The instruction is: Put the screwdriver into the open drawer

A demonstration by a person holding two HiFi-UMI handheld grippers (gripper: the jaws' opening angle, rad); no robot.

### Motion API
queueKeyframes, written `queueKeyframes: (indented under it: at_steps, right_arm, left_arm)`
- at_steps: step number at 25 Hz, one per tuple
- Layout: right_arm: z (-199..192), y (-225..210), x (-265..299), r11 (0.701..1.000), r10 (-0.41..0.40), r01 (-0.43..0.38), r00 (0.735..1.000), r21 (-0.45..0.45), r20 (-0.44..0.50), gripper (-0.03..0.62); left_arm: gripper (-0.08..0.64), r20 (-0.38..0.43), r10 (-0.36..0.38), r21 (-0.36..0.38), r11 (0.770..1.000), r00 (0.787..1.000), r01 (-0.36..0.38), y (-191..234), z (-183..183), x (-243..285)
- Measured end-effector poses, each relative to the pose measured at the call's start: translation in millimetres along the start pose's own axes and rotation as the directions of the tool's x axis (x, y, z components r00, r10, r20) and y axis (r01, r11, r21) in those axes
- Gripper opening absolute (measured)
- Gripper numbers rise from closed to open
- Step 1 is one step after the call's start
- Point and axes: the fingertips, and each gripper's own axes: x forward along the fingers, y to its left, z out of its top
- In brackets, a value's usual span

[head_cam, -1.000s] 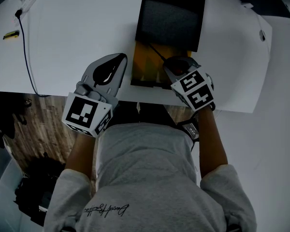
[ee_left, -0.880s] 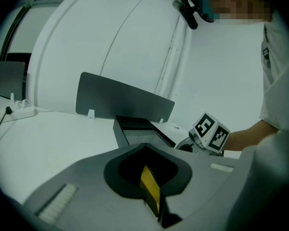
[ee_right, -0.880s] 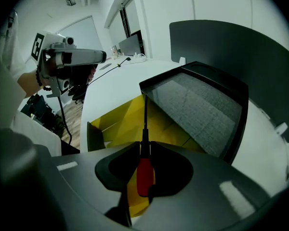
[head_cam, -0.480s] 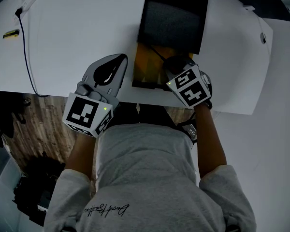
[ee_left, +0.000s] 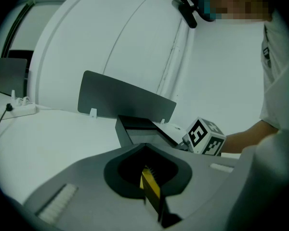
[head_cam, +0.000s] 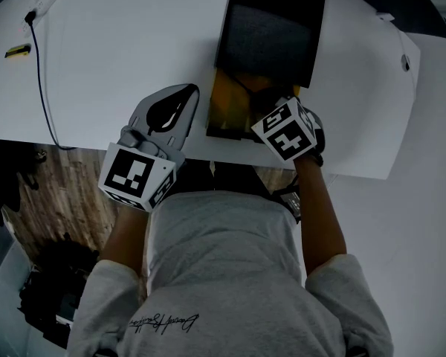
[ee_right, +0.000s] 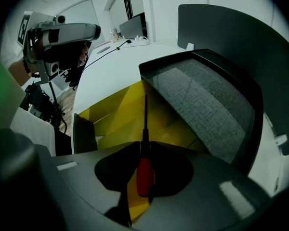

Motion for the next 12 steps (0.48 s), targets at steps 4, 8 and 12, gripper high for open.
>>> queueKeyframes:
  at_steps: [4, 8, 12]
  right_arm:
    - [0.3, -1.1, 3.2, 1.000, -0.011, 0.010, 1.000, -0.012, -0.026, 0.087]
    - [-0.4, -1.2, 4.7, 1.000, -0.019, 0.018, 0.999, -0.020, -0.045, 0.089]
    - [-1.4, -0.7, 5.3, 0.999, -0.022, 0.020, 0.998, -0.028, -0.062, 0.091]
  left_arm:
    - [0.002, 0.003, -0.002, -0.003, 1.000, 1.000, 0.002, 1.6, 0.7, 0.2]
    - [0.002, 0.004, -0.001, 0.002, 1.000, 1.000, 0.001, 3.8, -0.2, -0.7]
    - [0.002, 0.006, -0.002, 0.000, 1.000, 1.000, 0.002, 5.1, 0.0, -1.8]
